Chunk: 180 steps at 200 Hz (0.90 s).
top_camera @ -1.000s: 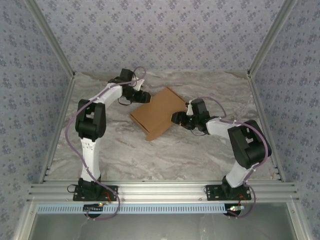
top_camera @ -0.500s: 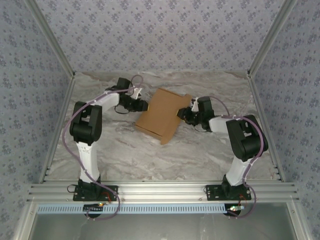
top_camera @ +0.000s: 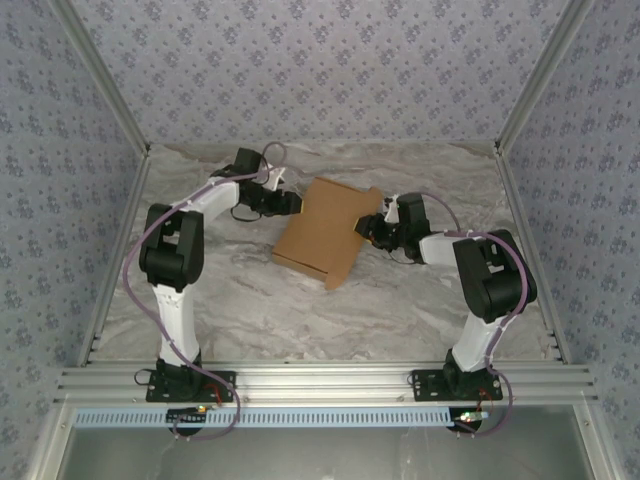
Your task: Fold the paper box
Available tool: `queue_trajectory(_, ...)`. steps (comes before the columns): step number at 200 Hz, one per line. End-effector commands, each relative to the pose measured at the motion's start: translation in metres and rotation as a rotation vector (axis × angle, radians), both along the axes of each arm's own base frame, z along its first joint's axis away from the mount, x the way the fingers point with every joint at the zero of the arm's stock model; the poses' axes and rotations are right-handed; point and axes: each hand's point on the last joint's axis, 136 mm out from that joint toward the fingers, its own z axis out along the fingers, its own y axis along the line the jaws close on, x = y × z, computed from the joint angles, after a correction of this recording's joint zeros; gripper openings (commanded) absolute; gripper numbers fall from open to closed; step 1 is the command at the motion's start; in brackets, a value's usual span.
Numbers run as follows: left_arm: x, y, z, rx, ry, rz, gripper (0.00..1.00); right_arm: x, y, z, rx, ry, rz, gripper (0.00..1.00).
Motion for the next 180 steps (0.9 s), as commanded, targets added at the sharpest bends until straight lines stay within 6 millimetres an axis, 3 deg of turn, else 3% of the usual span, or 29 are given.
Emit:
queue_trajectory(1,0.008,0.0,-0.015,0.002,0.033,0.011,0.53,-0.002,-0.001,0.004,0.008,-0.012,0.009,0.27)
queue_trajectory(44,0.003,-0.004,-0.03,-0.027,0.081,0.004,0.4,0.001,0.003,0.014,0.037,-0.035,0.014,0.16)
queue_trajectory(93,-0.02,-0.005,-0.027,-0.101,0.101,0.017,0.31,-0.001,0.014,0.056,0.116,-0.134,0.039,0.05)
queue_trajectory(142,-0.04,-0.004,-0.029,-0.128,0.127,0.006,0.26,-0.012,0.023,0.097,0.14,-0.223,0.054,0.02)
queue_trajectory(180,-0.053,-0.013,-0.027,-0.16,0.14,-0.021,0.22,-0.02,0.028,0.113,0.131,-0.254,0.055,0.02)
